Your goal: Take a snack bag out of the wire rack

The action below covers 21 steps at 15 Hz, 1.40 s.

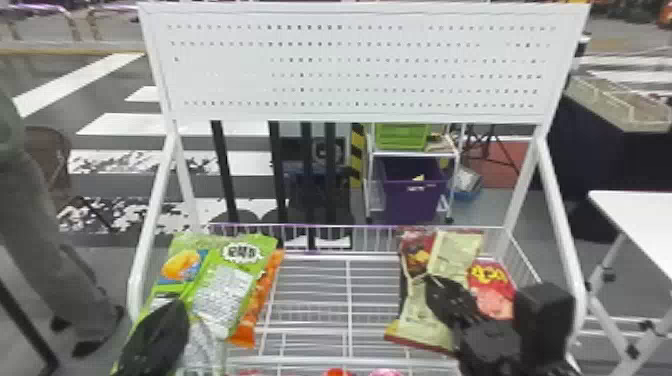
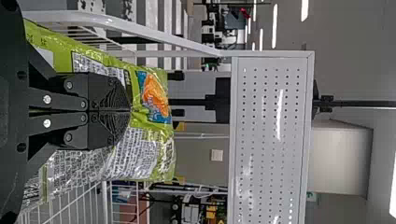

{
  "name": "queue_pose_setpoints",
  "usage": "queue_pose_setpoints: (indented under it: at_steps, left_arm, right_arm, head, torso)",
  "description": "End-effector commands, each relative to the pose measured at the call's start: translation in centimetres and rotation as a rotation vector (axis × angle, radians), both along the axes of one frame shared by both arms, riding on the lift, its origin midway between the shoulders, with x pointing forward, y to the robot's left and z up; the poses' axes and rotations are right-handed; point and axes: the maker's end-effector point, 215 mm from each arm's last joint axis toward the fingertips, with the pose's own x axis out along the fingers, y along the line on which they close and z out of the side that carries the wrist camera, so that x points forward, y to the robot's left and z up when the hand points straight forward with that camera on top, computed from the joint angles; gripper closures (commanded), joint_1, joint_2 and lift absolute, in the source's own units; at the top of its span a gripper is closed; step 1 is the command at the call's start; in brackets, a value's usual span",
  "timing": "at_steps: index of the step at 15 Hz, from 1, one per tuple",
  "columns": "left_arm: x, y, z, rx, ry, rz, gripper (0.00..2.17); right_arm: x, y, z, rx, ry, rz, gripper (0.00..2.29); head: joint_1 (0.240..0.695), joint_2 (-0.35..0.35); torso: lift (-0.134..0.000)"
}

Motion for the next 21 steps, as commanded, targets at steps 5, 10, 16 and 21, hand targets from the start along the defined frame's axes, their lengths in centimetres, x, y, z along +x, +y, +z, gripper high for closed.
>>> queue_pose_setpoints:
  at_steps: [5, 10, 16, 21]
  left_arm:
    - [0.0, -0.1, -0.1, 0.000, 0.001, -0.001, 1.66]
    - [-0.1, -0.1, -0.1, 0.001, 0.001, 0.002, 1.66]
    - [0.0, -0.4, 0.0, 0.000, 0.001, -0.003, 1.66]
    - [-0.3, -0.5, -0.1, 0.001, 0.004, -0.007, 1.66]
  right_arm:
    - [-7.8, -4.9, 3.6, 0.045, -0.131, -0.069, 2.25]
    - [-13.5, -7.9, 4.5, 0.037, -0.175, -0.142, 2.25]
    - [-15.9, -10.6, 5.2, 0.005, -0.166, -0.195, 2.25]
    - [-15.9, -10.1, 5.2, 0.008, -0.166, -0.185, 2.25]
  head:
    - [0.499, 0.000]
    - [0.499, 0.000]
    - [0.499, 0.000]
    - [0.499, 0.000]
  torso:
    - [0.000]
    - [0.000]
    - [0.000]
    - [0.000]
